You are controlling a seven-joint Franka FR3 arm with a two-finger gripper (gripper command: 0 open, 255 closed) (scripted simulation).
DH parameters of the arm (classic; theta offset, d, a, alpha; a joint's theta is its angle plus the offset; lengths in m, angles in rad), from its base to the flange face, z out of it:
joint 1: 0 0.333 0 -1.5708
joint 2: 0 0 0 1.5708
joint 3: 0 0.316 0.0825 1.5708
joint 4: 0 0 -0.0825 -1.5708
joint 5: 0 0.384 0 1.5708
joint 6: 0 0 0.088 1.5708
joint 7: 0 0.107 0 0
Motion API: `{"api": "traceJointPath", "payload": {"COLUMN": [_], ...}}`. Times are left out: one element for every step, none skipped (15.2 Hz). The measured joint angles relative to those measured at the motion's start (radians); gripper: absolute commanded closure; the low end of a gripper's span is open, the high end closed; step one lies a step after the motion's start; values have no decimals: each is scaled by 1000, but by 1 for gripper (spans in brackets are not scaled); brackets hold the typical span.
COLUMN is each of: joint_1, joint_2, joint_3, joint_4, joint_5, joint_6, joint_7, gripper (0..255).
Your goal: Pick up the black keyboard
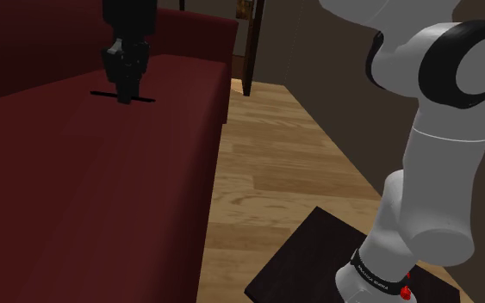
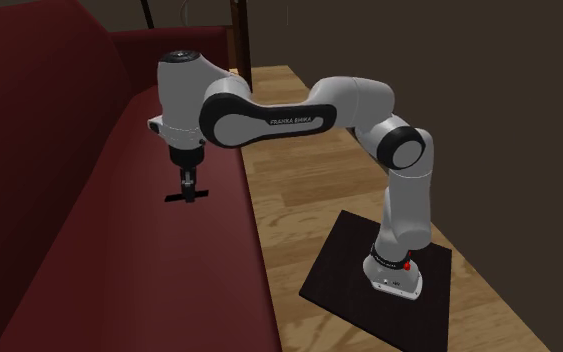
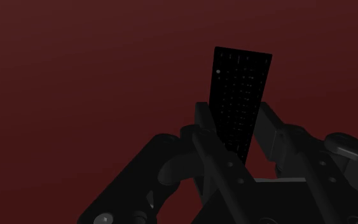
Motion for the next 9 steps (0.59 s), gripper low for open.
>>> {"api": "traceJointPath", "payload": {"joint_1": [4,8,9,13,17,24,28,34,41], "joint_2": [10,21,28,36,45,60,72,84,99], "joint_3": [1,1,1,2,3,3,4,4,4], "joint_4": [30,58,82,110,135,171,203,237,273], "joint_5": [-4,-8,-10,-14,-17,-24,-28,-33,-39], "joint_6": [-20,-38,-55,-75,-92,-114,-134,-157,-178], "joint_7": [1,2,-1,1,2,4,3,3,4], "gripper": [255,255,255,255,255,255,255,255,255]}}
